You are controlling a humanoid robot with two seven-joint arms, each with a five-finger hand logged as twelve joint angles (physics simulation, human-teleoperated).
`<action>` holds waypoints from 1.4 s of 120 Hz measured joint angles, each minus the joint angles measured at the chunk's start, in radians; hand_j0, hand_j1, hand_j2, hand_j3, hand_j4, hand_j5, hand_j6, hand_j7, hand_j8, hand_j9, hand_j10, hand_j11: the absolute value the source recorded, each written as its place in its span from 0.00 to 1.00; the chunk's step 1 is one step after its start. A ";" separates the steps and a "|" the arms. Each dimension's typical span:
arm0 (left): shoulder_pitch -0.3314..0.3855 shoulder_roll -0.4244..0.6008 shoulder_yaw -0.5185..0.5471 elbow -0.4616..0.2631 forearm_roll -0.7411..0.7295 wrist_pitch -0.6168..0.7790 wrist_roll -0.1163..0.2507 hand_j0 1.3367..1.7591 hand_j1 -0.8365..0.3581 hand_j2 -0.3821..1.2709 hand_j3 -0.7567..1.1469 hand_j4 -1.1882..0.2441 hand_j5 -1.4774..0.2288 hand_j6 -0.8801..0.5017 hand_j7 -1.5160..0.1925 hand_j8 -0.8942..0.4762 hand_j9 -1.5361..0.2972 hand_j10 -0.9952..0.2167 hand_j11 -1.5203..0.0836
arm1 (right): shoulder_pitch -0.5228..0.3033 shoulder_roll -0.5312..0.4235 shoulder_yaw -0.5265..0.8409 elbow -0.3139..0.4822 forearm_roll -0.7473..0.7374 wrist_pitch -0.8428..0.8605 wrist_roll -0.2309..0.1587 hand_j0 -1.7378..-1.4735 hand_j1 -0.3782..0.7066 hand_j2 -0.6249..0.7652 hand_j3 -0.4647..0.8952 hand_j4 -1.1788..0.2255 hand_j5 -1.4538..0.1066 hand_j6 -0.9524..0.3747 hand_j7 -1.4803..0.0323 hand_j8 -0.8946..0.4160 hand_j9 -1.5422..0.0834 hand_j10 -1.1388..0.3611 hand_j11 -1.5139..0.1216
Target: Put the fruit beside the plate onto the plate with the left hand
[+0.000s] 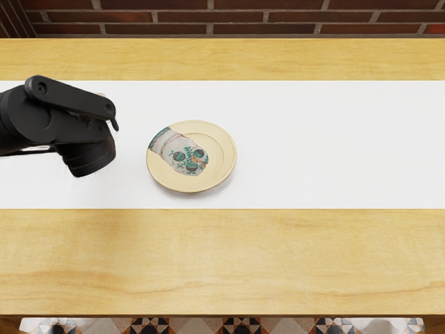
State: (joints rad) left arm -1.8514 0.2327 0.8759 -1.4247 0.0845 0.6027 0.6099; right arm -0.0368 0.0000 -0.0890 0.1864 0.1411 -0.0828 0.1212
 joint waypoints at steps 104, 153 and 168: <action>-0.089 -0.233 -0.186 0.073 -0.145 -0.008 0.001 0.76 0.56 0.41 0.40 0.48 0.46 0.29 0.48 0.42 0.47 0.50 0.53 | 0.000 0.000 0.000 -0.001 0.000 0.000 0.000 0.30 0.07 0.44 0.34 0.81 0.90 0.69 0.95 0.66 0.92 0.74 0.90; 0.146 0.247 -0.528 0.054 -0.088 -0.257 0.001 0.76 0.72 0.28 0.40 0.63 0.65 0.43 0.67 0.46 0.63 0.60 0.71 | 0.000 0.000 0.000 -0.001 0.000 0.000 0.000 0.30 0.07 0.44 0.34 0.81 0.90 0.69 0.95 0.66 0.92 0.74 0.90; 0.260 0.457 -0.760 -0.005 -0.049 -0.439 0.001 0.76 0.73 0.27 0.40 0.64 0.66 0.44 0.68 0.46 0.64 0.60 0.73 | 0.000 0.000 0.000 -0.001 0.000 0.000 0.000 0.30 0.07 0.44 0.34 0.81 0.90 0.69 0.95 0.66 0.92 0.74 0.90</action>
State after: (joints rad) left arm -1.5910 0.6895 0.1163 -1.4294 0.0355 0.1632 0.6109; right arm -0.0368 0.0000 -0.0889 0.1854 0.1412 -0.0828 0.1212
